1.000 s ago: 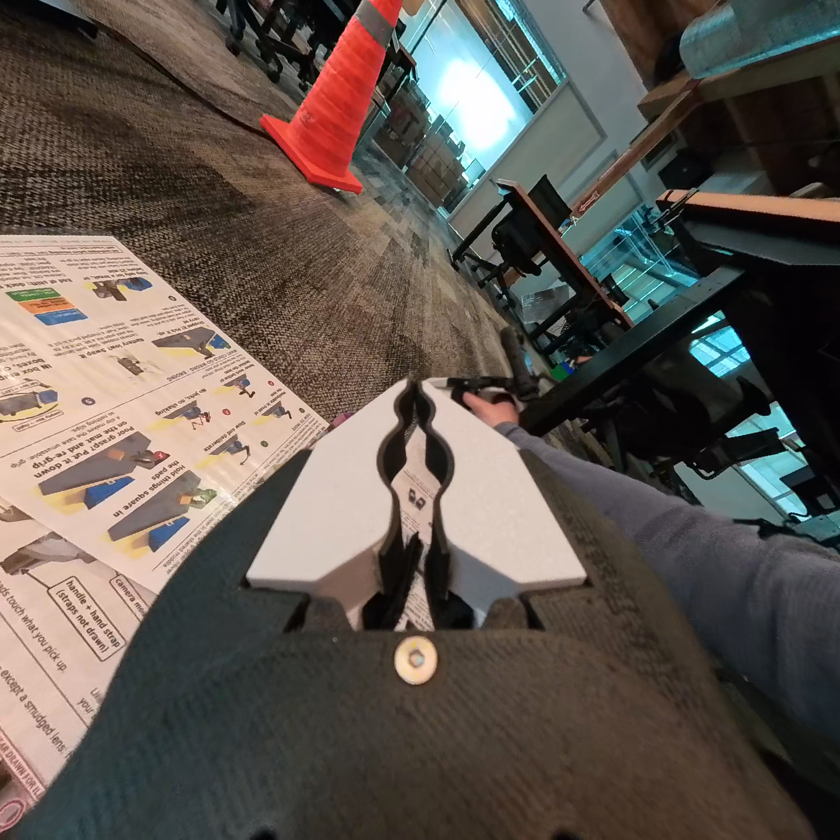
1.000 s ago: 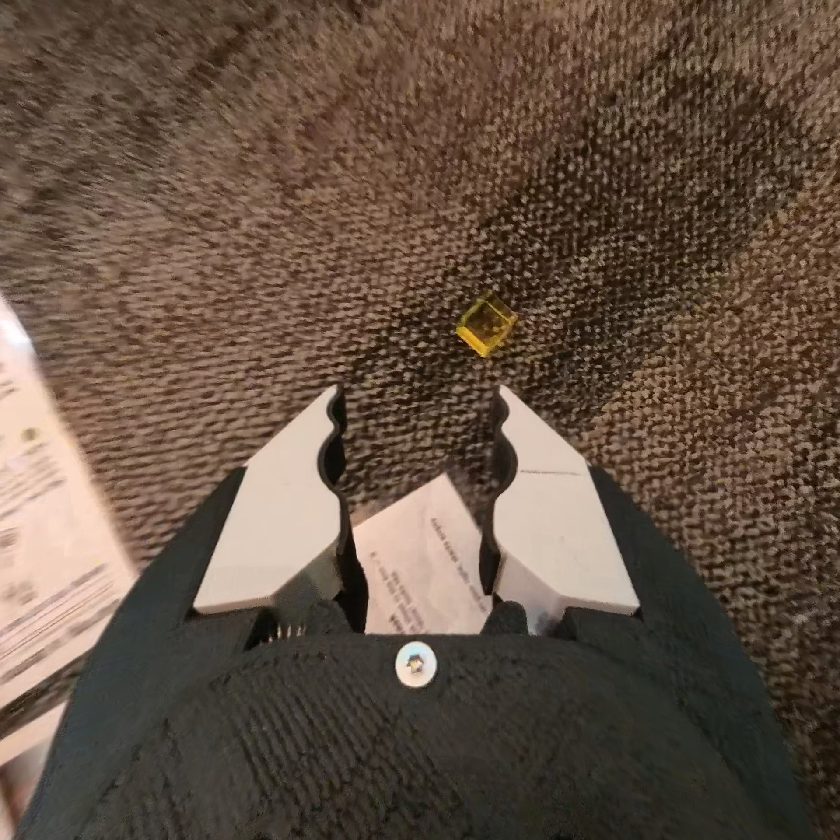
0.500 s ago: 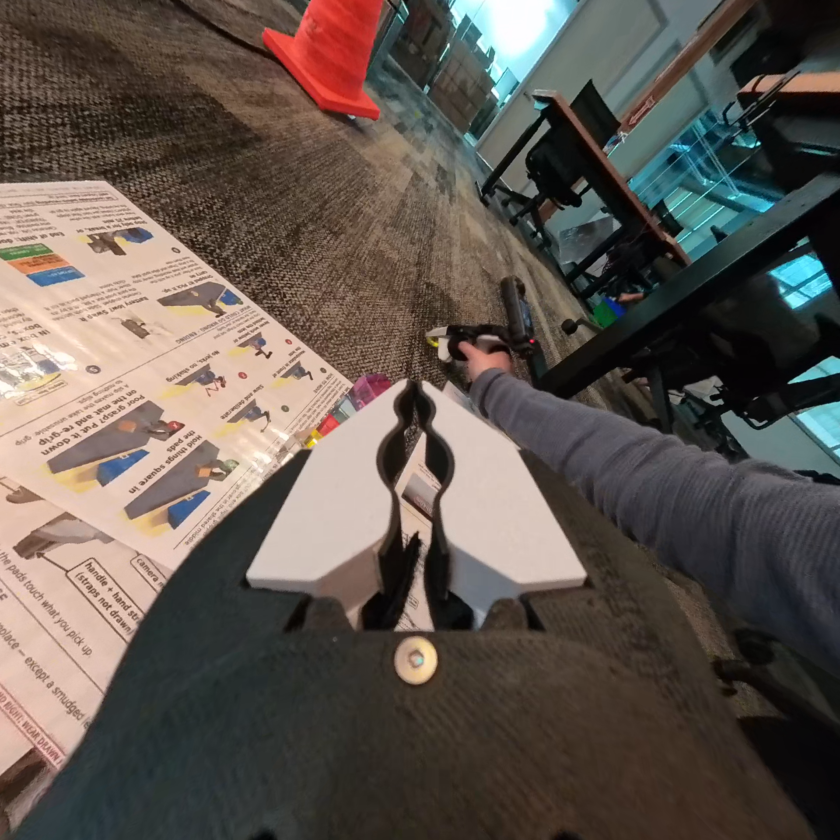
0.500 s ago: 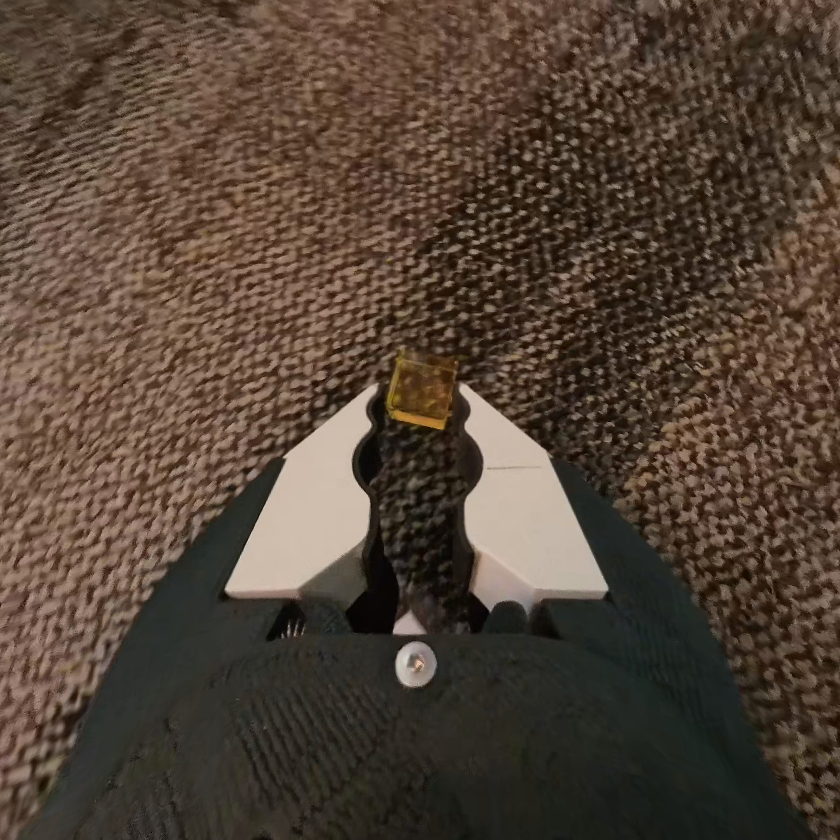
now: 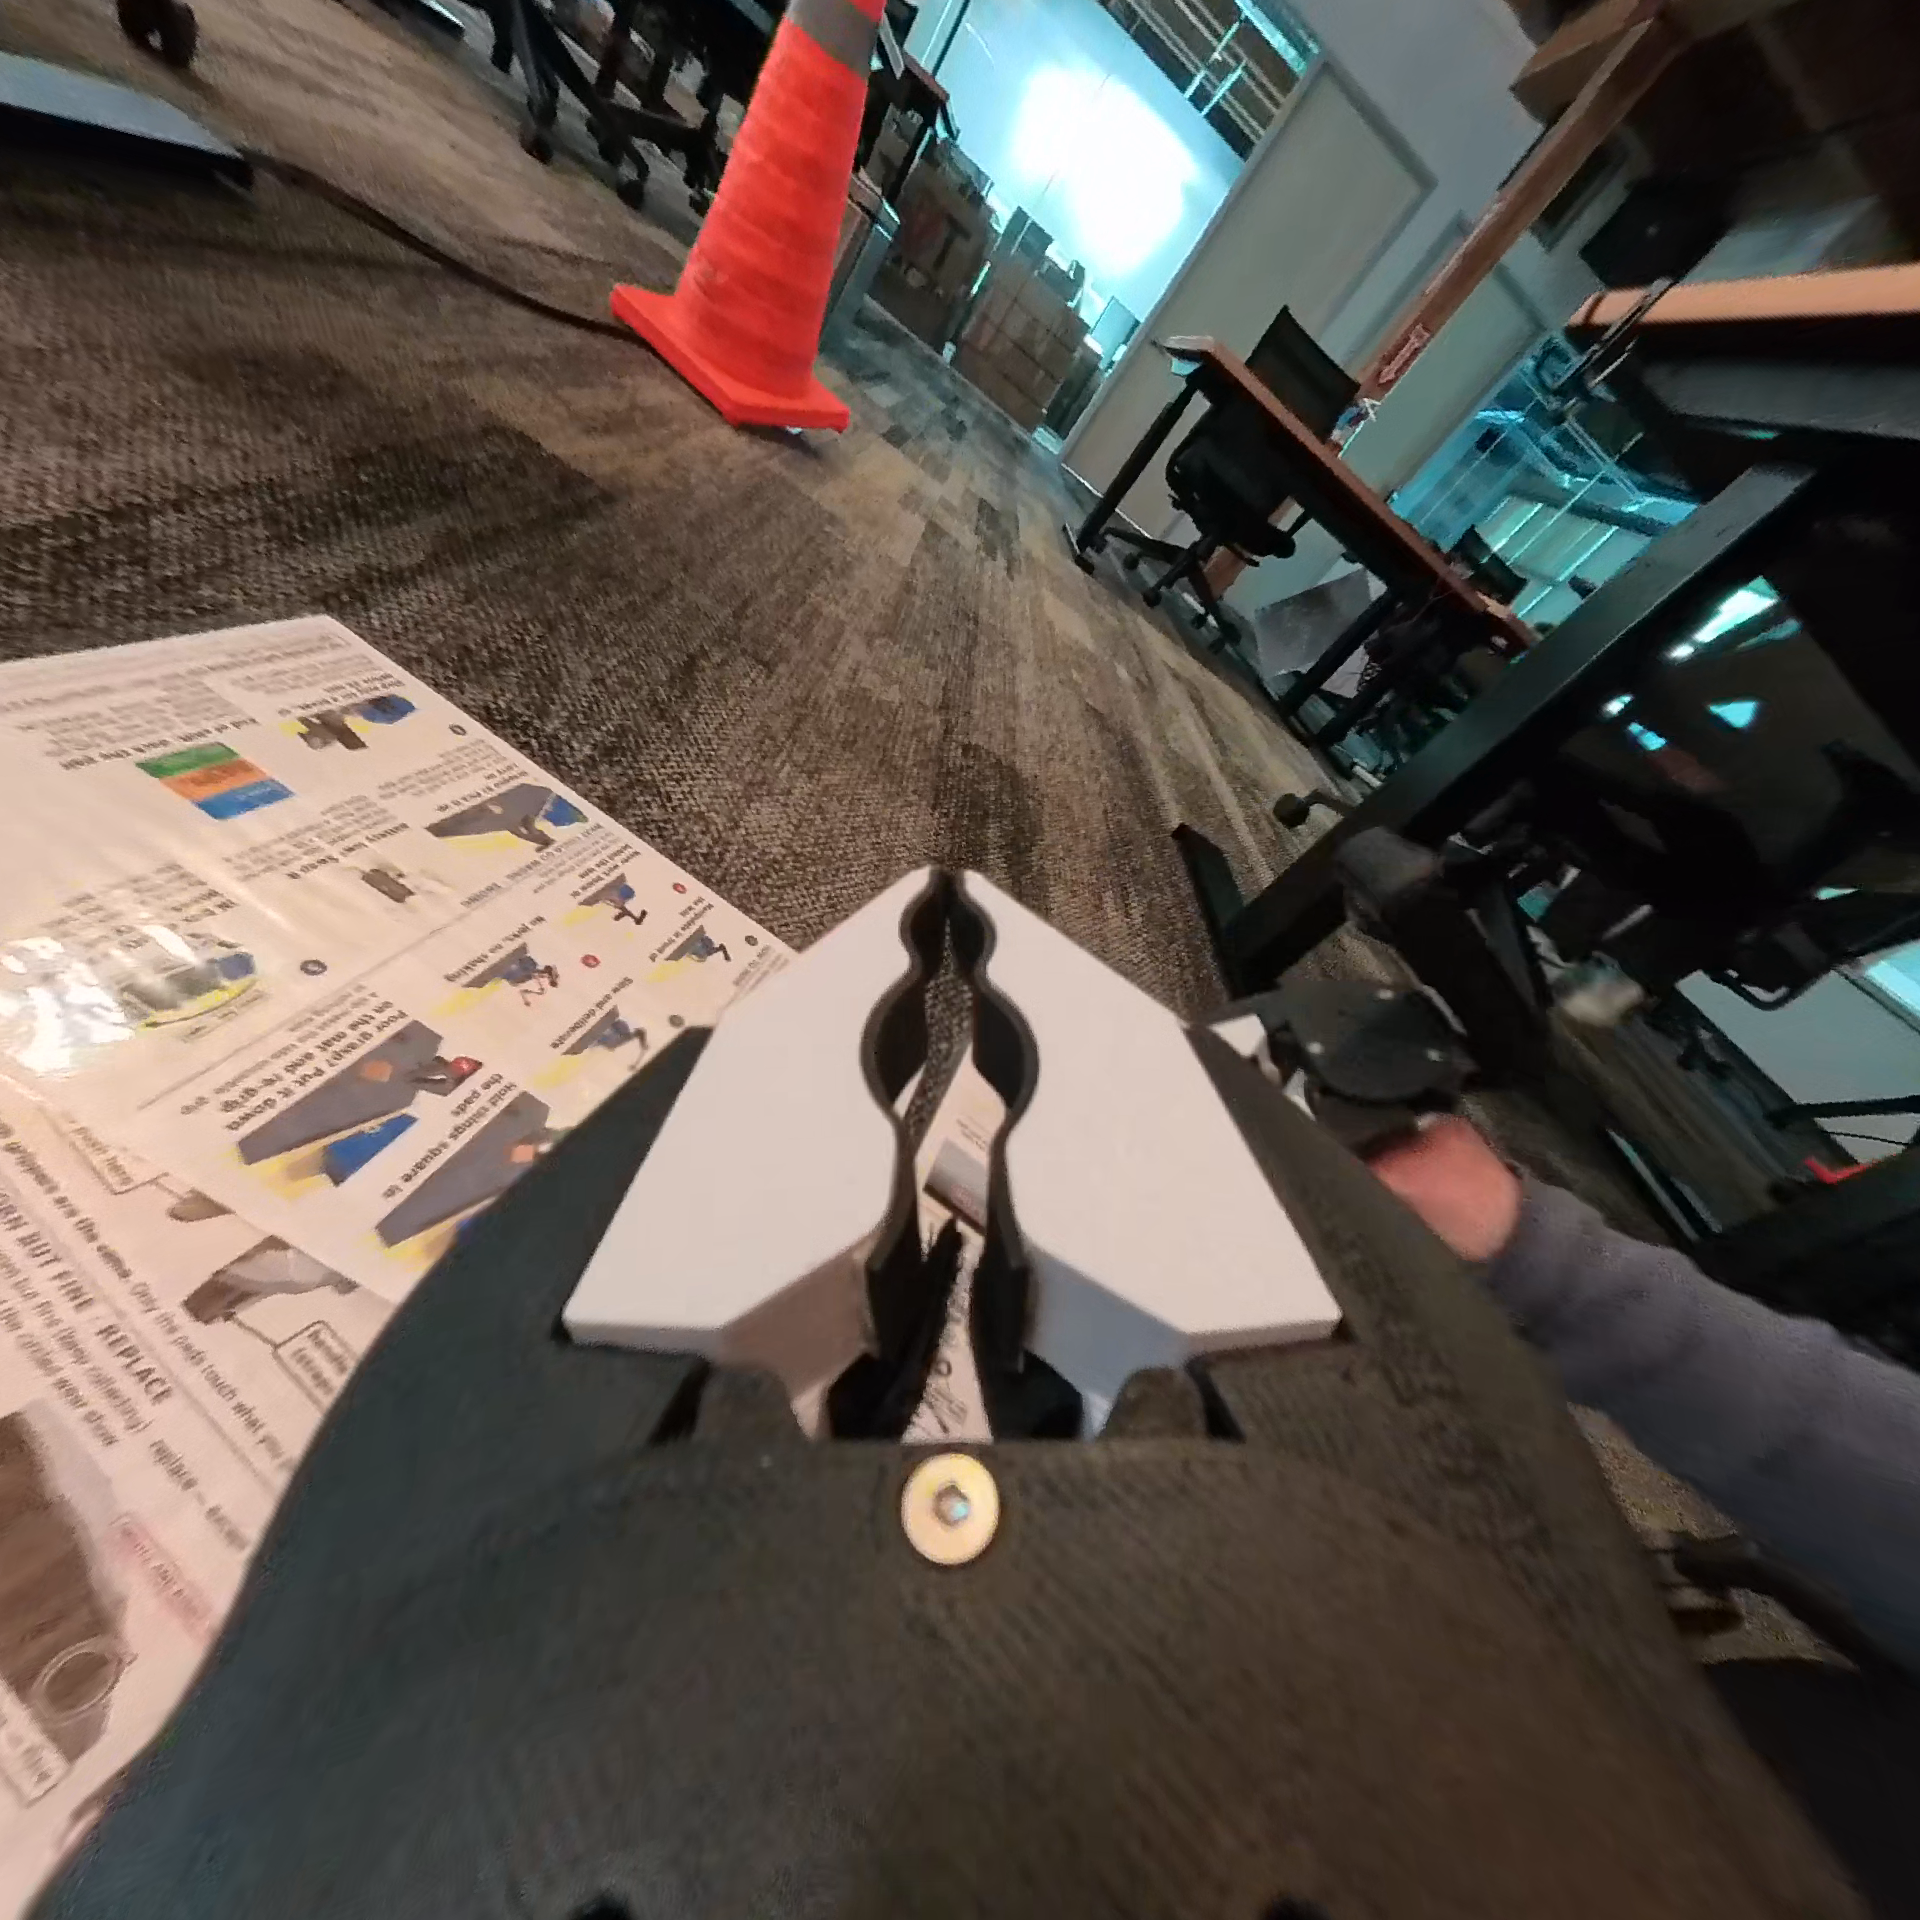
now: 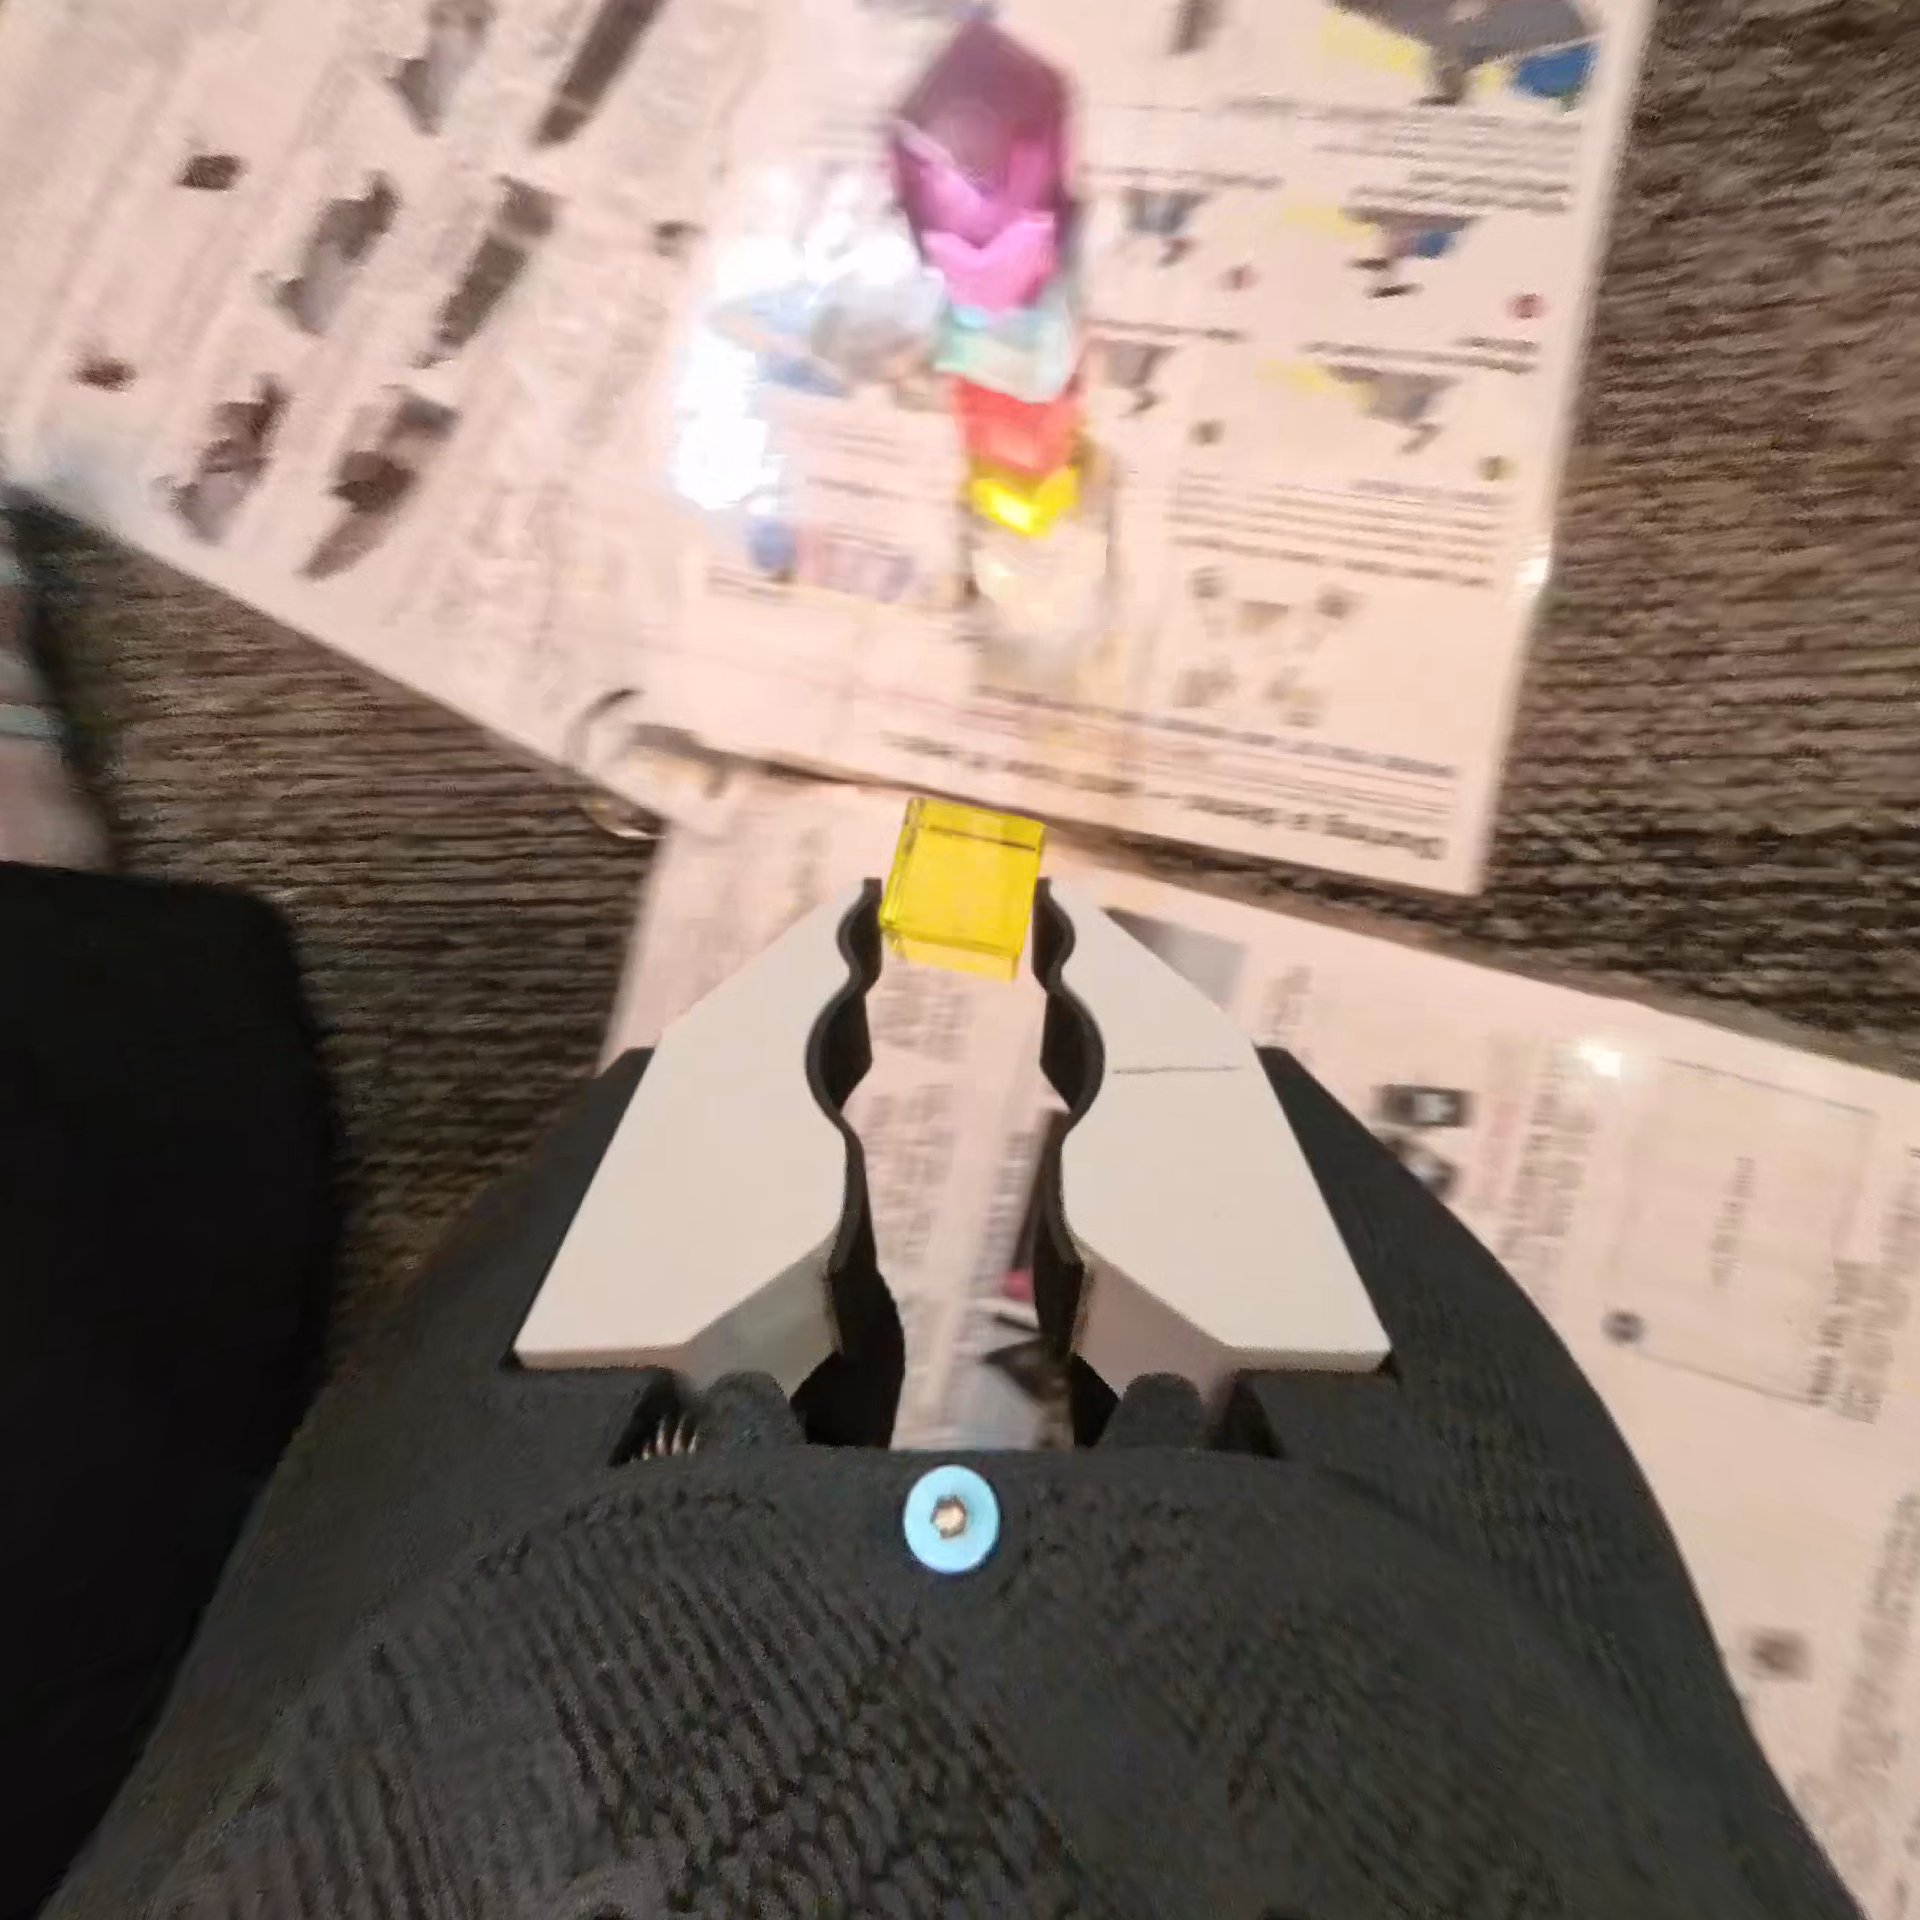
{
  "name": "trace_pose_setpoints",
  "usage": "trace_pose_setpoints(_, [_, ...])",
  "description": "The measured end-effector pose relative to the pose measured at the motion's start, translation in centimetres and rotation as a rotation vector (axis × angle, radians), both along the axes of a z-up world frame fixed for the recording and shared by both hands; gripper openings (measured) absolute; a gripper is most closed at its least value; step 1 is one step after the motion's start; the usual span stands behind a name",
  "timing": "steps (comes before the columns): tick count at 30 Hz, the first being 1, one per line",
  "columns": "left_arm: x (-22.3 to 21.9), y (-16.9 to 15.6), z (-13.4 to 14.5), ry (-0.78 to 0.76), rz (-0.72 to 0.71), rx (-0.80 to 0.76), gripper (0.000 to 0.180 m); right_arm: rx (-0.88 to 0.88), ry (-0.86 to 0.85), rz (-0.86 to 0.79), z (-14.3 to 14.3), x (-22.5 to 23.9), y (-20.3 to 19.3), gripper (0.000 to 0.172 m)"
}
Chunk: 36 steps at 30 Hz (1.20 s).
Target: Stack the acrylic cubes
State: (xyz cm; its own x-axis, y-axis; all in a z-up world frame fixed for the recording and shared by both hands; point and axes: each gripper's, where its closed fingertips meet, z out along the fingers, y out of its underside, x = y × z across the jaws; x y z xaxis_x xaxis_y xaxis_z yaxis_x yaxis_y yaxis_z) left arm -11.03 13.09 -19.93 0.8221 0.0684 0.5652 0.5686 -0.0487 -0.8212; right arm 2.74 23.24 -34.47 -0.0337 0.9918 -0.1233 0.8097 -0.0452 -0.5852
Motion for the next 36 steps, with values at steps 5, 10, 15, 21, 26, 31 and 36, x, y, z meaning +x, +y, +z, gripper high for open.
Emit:
trace_pose_setpoints(5, [2.1,-1.9,2.1,0.063,-0.111,-0.045,0.000,0.015,-0.251,0.012,-3.4,-0.7,-4.3,0.027])
trace_pose_setpoints(10, [3.9,-4.4,2.0,0.344,-0.205,-0.174,0.000,0.002,-0.323,-0.085,-8.2,-0.6,-5.7,0.027])
trace_pose_setpoints(15, [4.4,-5.0,4.1,0.210,-0.223,-0.062,0.000,0.127,-0.346,-0.043,-10.5,0.2,-5.4,0.043])
trace_pose_setpoints(21, [3.2,-5.4,5.5,0.263,-0.169,-0.015,0.000,0.108,-0.333,-0.082,-10.6,0.2,-6.0,0.050])
trace_pose_setpoints(26, [2.8,-5.3,5.9,0.205,-0.166,0.020,0.000,0.075,-0.333,-0.178,-10.4,-0.1,-5.4,0.027])
trace_pose_setpoints(31, [1.7,-5.3,6.3,0.189,-0.125,0.040,0.000,0.103,-0.137,-0.225,-4.9,-3.0,-3.5,0.026])
trace_pose_setpoints(36, [-0.1,-5.5,6.6,0.191,-0.050,0.063,0.000,0.044,0.070,-0.238,3.0,-6.5,-2.4,0.026])
